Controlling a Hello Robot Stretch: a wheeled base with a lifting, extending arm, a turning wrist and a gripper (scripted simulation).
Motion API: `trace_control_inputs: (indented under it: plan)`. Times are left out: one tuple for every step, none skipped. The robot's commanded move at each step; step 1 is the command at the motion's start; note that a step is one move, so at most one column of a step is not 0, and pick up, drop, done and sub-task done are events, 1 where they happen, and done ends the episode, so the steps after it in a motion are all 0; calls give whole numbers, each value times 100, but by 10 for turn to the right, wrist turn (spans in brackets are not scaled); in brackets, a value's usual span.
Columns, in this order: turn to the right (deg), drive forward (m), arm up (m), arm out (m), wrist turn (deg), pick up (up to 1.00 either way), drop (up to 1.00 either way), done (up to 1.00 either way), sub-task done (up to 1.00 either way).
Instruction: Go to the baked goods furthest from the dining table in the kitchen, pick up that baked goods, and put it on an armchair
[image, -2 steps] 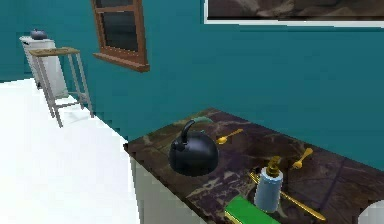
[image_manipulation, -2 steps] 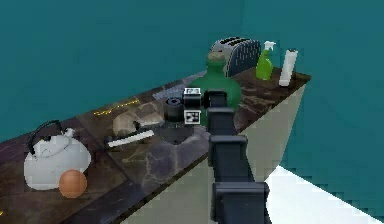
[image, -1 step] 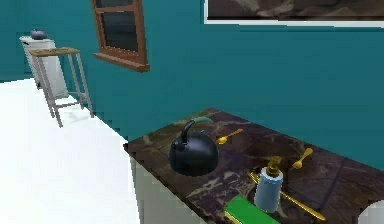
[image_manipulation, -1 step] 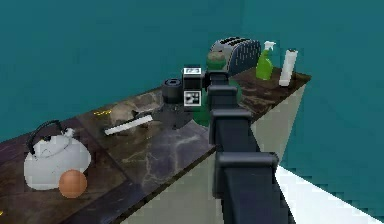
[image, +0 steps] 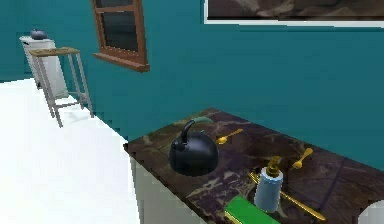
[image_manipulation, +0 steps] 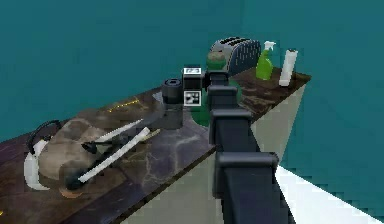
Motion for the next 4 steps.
trace_control_inputs:
  plan:
    - [0,0,0,0,-300,0,0,0,0]
    - [0,0,0,-24,0,0,0,0,0]
    - [-450,0,0,0,0,0,0,0,0]
    - [-450,0,0,0,0,0,0,0,0]
